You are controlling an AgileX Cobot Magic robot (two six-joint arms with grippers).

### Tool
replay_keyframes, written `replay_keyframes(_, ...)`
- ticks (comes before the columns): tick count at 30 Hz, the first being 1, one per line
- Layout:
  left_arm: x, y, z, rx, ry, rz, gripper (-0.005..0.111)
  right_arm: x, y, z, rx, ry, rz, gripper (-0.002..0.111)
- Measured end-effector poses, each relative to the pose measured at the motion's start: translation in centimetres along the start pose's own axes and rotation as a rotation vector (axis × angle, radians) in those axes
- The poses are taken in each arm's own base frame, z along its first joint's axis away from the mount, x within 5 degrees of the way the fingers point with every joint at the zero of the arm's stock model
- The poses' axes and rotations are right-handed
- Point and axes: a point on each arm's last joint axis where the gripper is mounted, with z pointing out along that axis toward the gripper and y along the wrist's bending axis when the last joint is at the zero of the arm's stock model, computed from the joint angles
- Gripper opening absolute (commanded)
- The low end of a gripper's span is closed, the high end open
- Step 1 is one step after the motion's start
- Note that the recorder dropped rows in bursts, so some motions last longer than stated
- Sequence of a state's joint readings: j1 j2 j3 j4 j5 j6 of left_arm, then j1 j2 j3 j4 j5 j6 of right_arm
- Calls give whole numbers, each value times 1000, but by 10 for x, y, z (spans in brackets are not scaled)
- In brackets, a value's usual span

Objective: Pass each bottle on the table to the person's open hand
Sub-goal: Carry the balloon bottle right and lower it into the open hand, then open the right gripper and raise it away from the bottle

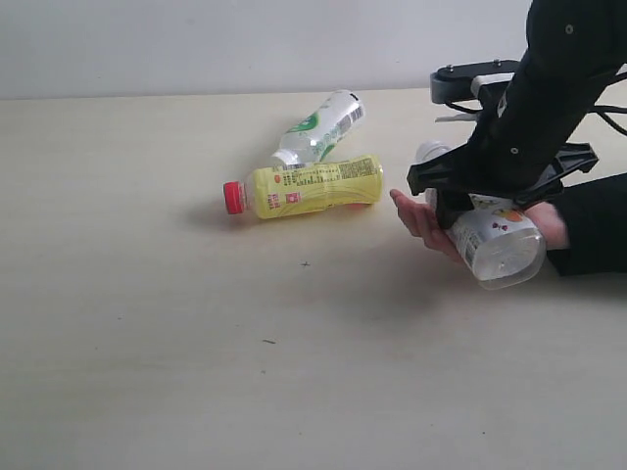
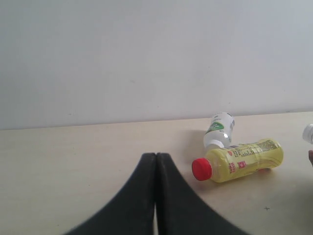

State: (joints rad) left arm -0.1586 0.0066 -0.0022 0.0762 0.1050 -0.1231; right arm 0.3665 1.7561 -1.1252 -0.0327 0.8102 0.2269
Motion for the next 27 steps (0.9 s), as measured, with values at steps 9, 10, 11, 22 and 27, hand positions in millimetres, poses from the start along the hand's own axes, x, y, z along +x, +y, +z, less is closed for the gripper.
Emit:
replay_keyframes(9,0,0,0,0,0,0,0,0,0,1,6,5,-5,65)
replay_keyframes(10,0,0,0,0,0,0,0,0,-1,1,6,7,-8,73)
replay_keyframes(11,0,0,0,0,0,0,0,0,-1,1,8,6,-12,78)
replay_keyframes(22,0,0,0,0,0,0,0,1,-1,1,15,9,-25,83)
replay_keyframes(27,0,0,0,0,0,0,0,1,-3,-11,20,-24,-34,83)
